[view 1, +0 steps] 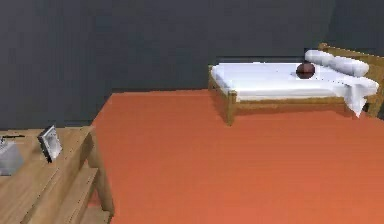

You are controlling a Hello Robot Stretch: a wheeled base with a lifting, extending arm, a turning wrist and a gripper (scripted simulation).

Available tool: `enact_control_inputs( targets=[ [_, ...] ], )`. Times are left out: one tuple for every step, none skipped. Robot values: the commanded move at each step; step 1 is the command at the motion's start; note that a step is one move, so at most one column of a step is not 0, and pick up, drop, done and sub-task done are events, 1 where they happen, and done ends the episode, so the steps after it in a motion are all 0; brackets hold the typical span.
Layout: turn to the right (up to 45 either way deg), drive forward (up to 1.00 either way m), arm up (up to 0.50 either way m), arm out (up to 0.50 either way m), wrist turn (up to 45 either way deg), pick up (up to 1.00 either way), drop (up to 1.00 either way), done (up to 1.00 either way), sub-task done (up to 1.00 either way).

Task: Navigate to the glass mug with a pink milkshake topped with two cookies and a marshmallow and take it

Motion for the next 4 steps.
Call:
enact_control_inputs(
  targets=[
    [-45.0, 0.0, 0.0, 0.0, 0.0, 0.0, 0.0, 0.0, 0.0],
    [-45.0, 0.0, 0.0, 0.0, 0.0, 0.0, 0.0, 0.0, 0.0],
    [-45.0, 0.0, 0.0, 0.0, 0.0, 0.0, 0.0, 0.0, 0.0],
    [45.0, 0.0, 0.0, 0.0, 0.0, 0.0, 0.0, 0.0, 0.0]
  ],
)
